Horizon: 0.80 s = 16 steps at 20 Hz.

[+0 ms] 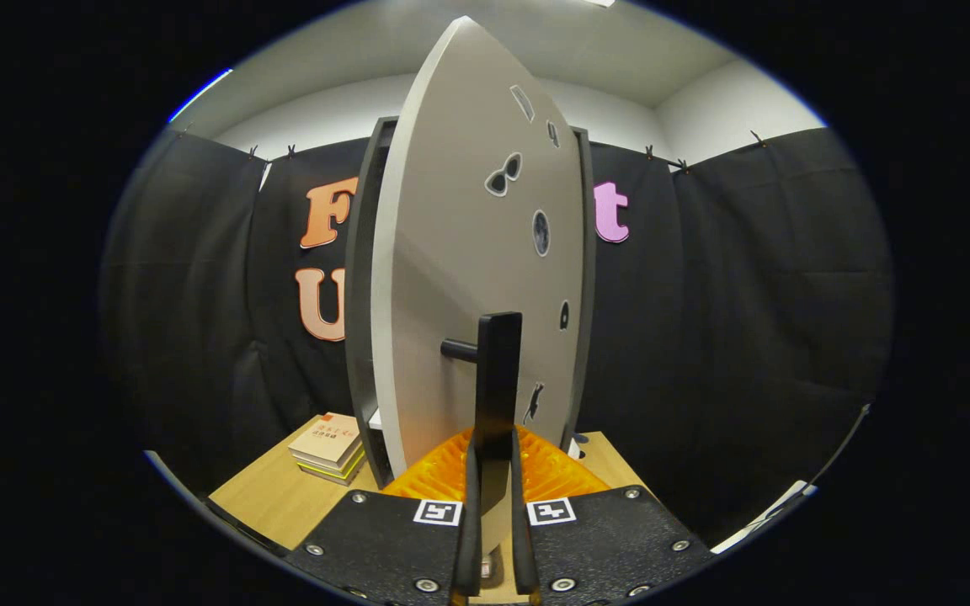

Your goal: Open the shoe cabinet door, grab the shoes and put them into the shoe cabinet, then close the shoe cabinet door.

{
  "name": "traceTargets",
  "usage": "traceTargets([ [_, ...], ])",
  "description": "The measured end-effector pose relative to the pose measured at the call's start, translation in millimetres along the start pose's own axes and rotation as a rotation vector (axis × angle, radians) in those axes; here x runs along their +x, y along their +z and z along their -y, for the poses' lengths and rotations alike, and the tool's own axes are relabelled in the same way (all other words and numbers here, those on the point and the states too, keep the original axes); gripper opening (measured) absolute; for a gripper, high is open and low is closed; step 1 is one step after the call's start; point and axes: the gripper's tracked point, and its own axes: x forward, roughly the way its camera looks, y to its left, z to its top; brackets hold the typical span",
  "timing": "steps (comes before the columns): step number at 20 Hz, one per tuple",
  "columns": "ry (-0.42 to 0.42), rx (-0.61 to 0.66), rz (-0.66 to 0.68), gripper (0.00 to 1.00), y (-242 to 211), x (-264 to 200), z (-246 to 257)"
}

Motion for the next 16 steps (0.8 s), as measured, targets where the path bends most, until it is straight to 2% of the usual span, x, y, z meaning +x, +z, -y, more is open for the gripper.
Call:
traceTargets([
  [10, 0.014, 0.014, 0.043, 0.11, -5, -15, 94],
  [16, 0.051, 0.013, 0.058, 0.11, -5, -18, 126],
])
